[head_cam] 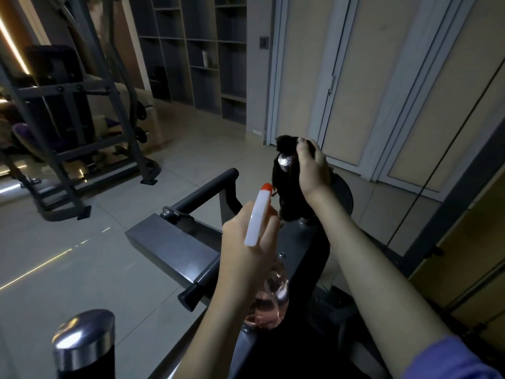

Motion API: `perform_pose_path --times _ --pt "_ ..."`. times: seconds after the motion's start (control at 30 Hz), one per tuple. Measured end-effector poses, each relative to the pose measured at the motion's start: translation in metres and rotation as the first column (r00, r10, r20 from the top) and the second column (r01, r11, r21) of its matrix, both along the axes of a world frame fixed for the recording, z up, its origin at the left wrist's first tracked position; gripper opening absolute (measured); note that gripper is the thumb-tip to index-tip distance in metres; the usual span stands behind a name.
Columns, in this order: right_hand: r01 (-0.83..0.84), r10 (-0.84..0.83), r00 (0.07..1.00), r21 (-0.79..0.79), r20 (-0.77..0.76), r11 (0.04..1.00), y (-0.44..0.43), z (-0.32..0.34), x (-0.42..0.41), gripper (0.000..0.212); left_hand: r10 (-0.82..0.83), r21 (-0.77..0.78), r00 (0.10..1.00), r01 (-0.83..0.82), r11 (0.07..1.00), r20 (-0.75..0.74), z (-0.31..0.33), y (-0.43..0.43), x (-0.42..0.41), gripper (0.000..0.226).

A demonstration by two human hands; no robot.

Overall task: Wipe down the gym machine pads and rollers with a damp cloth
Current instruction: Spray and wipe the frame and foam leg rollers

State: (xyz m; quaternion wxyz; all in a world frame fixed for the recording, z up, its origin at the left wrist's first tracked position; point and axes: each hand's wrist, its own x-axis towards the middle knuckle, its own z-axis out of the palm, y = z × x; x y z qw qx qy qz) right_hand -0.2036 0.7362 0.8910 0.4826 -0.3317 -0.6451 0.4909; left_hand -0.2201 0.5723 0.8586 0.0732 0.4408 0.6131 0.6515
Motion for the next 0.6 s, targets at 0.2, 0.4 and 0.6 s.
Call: perform_pose_path --times 0.2,0.4,0.6 --pt "0.026 0.011 0.984 -0.21 0.177 0.977 0.021 0.023 -0.008 0.02 -0.01 0.003 1.0 0.01 1.0 -0.014 -0.001 -0.001 -0.002 0.022" --pt "-0.125 -0.091 0.951 0.637 0.295 0.76 -0.014 -0.006 0.004 0.018 0.0 0.014 0.994 0.002 1.0 -0.107 -0.004 0.002 -0.005 0.026" --pt "-0.29 -0.466 0.699 0.811 0.542 0.509 0.004 0.012 -0.013 0.021 0.017 -0.007 1.0 -0.017 1.0 0.009 -0.006 0.006 -0.009 0.022"
